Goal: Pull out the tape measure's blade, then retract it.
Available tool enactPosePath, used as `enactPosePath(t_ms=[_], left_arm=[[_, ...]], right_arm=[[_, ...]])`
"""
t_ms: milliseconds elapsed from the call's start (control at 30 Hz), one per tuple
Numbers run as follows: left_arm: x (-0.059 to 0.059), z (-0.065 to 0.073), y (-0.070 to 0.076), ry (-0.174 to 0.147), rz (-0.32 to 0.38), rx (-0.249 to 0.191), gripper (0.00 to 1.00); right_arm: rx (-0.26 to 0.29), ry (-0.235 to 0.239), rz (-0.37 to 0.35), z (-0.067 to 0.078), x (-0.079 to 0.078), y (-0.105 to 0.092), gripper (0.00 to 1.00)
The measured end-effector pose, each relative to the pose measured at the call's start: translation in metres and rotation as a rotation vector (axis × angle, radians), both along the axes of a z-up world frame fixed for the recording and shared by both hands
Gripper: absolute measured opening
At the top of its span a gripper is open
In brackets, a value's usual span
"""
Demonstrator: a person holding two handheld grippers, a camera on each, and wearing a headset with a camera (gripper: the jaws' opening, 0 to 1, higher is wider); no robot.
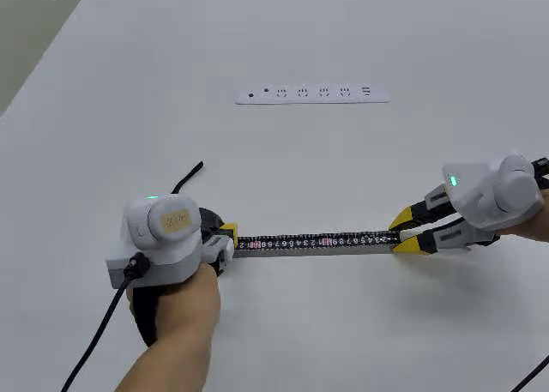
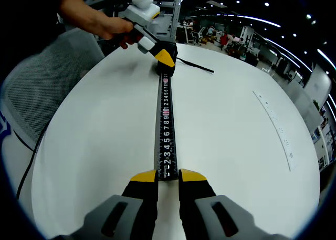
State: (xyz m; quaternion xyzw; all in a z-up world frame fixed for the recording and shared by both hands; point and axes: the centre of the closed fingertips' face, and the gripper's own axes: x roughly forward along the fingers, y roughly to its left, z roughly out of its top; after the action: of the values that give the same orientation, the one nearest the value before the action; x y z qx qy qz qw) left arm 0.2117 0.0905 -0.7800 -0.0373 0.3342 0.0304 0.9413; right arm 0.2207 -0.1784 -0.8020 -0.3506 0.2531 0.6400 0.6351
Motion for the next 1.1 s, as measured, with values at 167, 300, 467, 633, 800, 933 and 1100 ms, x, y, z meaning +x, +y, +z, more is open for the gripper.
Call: enactPosePath(t_ms=[167,300,467,633,800,933,1100], left_arm=[[-0.0005,-0.0001,0.0001,0.002,-0.017,-0.004,0.59],[-0.0015,0.0,-0.0004,0.001,-0.025,-0.004,0.59],[-0.0019,-0.0009,0.0009,0.005,-0.029,-0.009,0.59],[-0.0017,-0.0009,0.0003,0.009,-0.042,-0.014,0.59],[-0.0022,-0.0005,0.0004,0.012,-0.052,-0.014,0.59],[-0.0005,-0.0011,0.0,0.015,-0.062,-0.015,0.59],[0.0012,-0.0016,0.0001,0.015,-0.069,-0.013,0.59]], right_arm=[[0.002,0.004,0.002,0.0013,-0.0016,0.0005,0.14],[0.004,0.007,0.001,0.002,-0.0029,0.0008,0.14],[0.006,0.006,0.0,0.0038,-0.0043,0.0008,0.14],[0.003,0.008,0.001,0.0039,-0.0058,0.0012,0.14],[0.004,0.01,0.0,0.0043,-0.0067,0.0022,0.14],[0.006,0.011,0.0,0.0044,-0.0082,0.0038,0.14],[0.009,0.014,0.003,0.0043,-0.0093,0.0063,0.14]])
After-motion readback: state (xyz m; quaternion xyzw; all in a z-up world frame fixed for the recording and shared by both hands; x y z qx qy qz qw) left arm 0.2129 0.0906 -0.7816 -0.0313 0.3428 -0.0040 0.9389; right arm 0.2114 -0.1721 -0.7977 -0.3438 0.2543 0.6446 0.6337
